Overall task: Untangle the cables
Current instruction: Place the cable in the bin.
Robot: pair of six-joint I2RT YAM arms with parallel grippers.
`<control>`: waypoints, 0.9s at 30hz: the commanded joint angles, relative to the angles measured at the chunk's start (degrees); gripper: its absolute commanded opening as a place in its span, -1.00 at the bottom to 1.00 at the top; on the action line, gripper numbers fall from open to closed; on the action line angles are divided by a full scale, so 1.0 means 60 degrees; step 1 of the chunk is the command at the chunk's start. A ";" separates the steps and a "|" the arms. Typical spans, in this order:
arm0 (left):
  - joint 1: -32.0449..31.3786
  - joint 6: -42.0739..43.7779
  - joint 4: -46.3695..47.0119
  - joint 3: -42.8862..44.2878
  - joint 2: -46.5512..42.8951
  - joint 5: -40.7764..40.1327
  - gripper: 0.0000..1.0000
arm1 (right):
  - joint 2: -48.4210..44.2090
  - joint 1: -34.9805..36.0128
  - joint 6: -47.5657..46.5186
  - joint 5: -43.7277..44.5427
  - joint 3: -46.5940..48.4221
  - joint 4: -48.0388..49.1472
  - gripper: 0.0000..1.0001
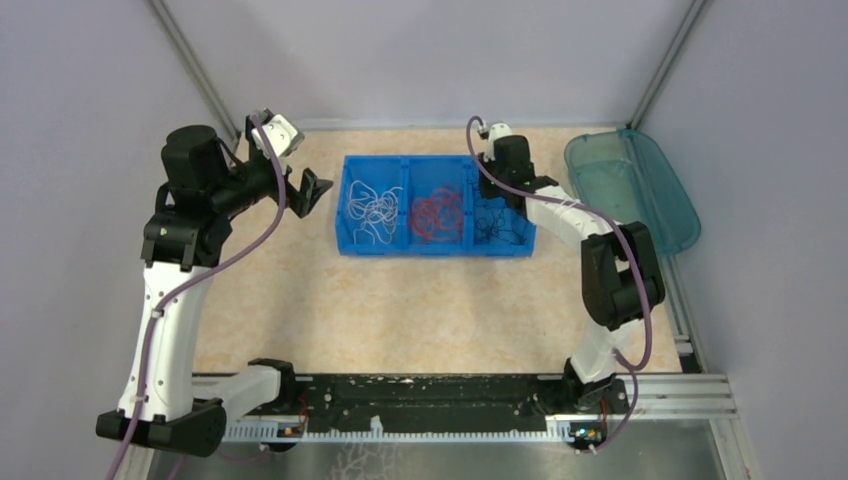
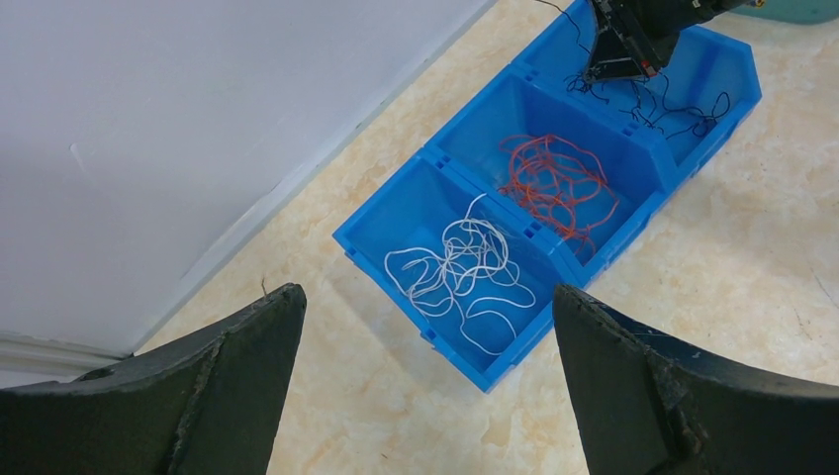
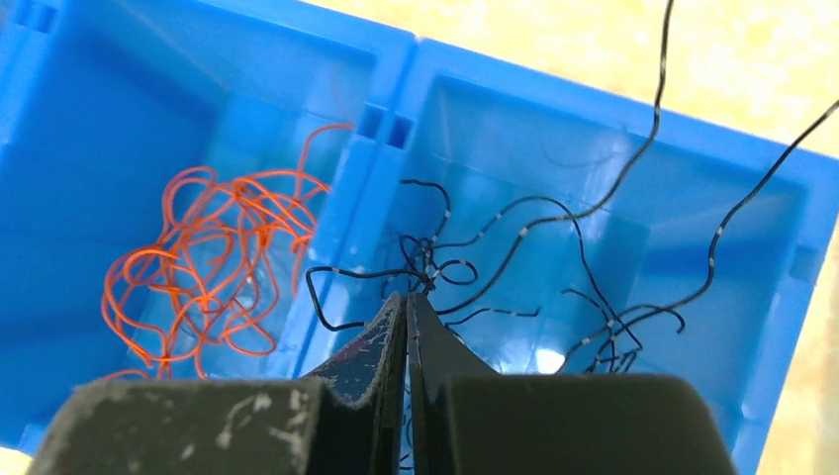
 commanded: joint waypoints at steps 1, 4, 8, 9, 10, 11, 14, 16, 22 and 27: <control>0.0067 0.0032 0.0180 -0.0072 -0.0114 -0.0068 1.00 | 0.0037 -0.0200 0.0596 0.0084 -0.0236 0.0899 -0.97; 0.0070 0.0048 0.0166 -0.0073 -0.0121 -0.0081 1.00 | 0.0172 -0.0234 0.0606 0.0179 -0.0382 0.0928 -1.00; 0.0085 0.0051 0.0186 -0.0116 -0.0132 -0.0109 1.00 | 0.0377 -0.0304 0.0631 0.0343 -0.0669 0.1018 -1.00; 0.0085 0.0068 0.0200 -0.0118 -0.0139 -0.0112 1.00 | 0.0439 -0.0305 0.0628 0.0386 -0.0733 0.1039 -1.00; 0.0086 0.0069 0.0196 -0.0117 -0.0131 -0.0108 1.00 | 0.0503 -0.0305 0.0615 0.0408 -0.0805 0.1060 -1.00; 0.0082 0.0069 0.0196 -0.0117 -0.0126 -0.0108 1.00 | 0.0552 -0.0305 0.0614 0.0415 -0.0863 0.1094 -1.00; 0.0108 0.0069 0.0190 -0.0190 -0.0115 -0.0119 1.00 | 0.0703 -0.0294 0.0621 0.0409 -0.1029 0.1176 -1.00; 0.0139 0.0037 0.0208 -0.0321 -0.0095 -0.0134 1.00 | 0.0612 -0.0290 0.0708 0.0323 -0.1075 0.1182 -1.00; 0.0573 -0.0144 0.0269 -0.0430 0.0325 0.0121 1.00 | -0.0829 -0.0411 0.0921 -0.0240 -0.0243 0.0775 -0.06; 0.0712 -0.0127 0.0299 -0.0347 0.0438 0.0367 1.00 | -0.1355 -0.1358 0.1607 -0.1243 0.1079 0.0276 0.34</control>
